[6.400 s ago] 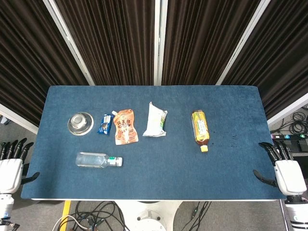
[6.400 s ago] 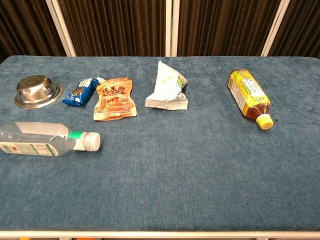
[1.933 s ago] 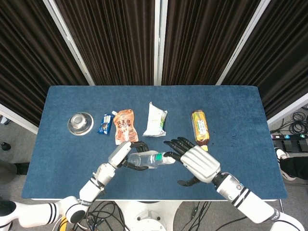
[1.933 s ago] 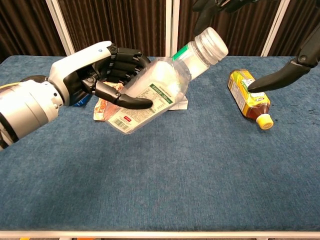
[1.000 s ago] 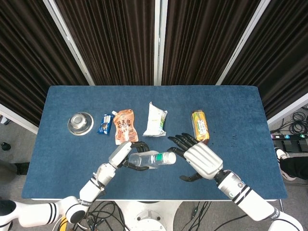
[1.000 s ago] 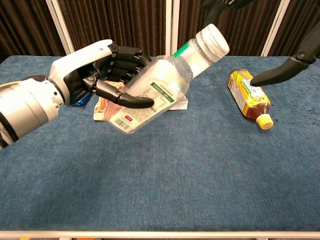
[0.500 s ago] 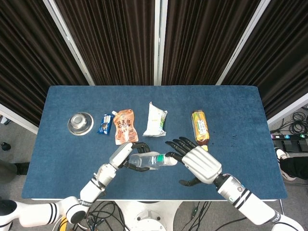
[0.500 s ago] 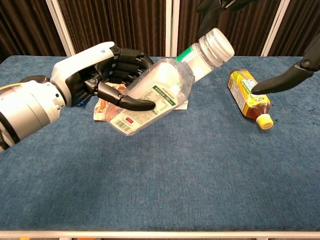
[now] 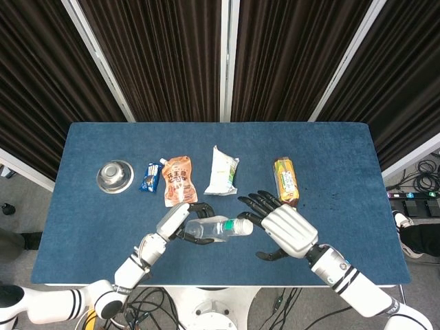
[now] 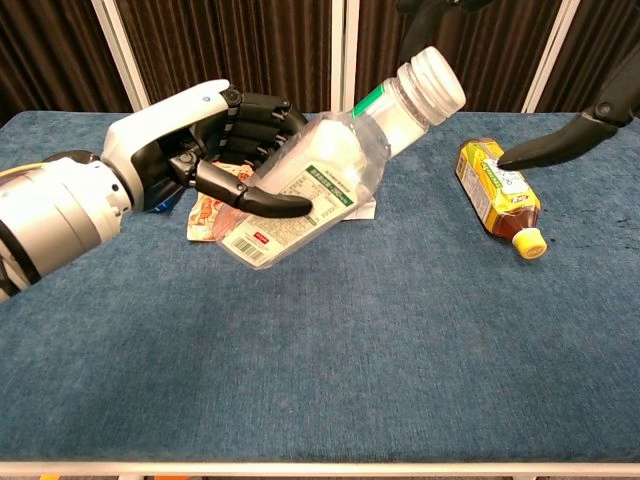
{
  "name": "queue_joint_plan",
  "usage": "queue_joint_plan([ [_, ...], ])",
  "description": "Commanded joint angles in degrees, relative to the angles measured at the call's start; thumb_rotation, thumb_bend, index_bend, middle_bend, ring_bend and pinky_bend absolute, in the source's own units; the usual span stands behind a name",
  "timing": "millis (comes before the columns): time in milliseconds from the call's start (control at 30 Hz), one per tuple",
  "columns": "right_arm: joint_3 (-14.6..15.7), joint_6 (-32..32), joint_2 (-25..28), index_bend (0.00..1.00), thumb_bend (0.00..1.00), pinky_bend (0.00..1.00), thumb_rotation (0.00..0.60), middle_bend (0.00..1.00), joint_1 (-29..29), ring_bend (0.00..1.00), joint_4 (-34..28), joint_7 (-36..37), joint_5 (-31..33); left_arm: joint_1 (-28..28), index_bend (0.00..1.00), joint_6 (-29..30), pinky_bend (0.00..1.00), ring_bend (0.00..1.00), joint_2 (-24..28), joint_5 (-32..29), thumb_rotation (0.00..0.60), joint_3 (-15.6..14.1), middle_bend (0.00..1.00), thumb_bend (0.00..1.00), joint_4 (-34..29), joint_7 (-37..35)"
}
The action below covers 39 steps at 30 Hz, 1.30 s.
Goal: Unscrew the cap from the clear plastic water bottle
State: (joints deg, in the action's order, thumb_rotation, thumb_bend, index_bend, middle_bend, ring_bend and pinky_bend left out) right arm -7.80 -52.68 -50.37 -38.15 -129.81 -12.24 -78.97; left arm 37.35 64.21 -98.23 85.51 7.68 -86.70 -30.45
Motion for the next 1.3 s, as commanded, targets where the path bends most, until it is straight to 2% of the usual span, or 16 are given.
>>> queue_joint_plan([
  [33,-0.34,-1.07,-0.60,0.23,0.11,0.00,0.557,0.04,0.24,0.00,0.48,0.06,-0.43,0.03,0.62,0.00,0.49,0.51,0.00,0.03,0.600,-0.01,0.58,0.26,-0.05,-0.11],
  [133,-0.69,-2.61,-1.88,0.23,0.16,0.00,0.599,0.05,0.57,0.00,1.43,-0.28,-1.06,0.11,0.62,-0.01,0.49,0.51,0.12,0.05,0.600,0.08,0.58,0.26,-0.20,-0.30],
  [333,-0.83,-3.80,-3.49,0.24,0.17,0.00,0.600,0.07,0.71,0.00,2.27,-1.18,-1.82,0.15,0.62,0.02,0.49,0.51,0.21,0.00,0.600,0.13,0.58,0.26,-0.31,-0.33],
  [667,-0.78,-3.99,-4.05,0.37,0.25,0.00,0.600,0.09,0.70,0.00,2.52,-2.03,-1.35,-0.04,0.62,0.22,0.48,0.51,0.12,-0.02,0.600,-0.15,0.58,0.26,-0.29,-0.29],
  [1300,-1.10,-4.30,-5.62,0.37,0.25,0.00,0.600,0.10,0.25,0.00,3.62,-2.33,-1.54,0.39,0.62,-0.82,0.48,0.51,0.43,-0.96,0.600,0.41,0.58,0.26,-1.20,-0.92],
])
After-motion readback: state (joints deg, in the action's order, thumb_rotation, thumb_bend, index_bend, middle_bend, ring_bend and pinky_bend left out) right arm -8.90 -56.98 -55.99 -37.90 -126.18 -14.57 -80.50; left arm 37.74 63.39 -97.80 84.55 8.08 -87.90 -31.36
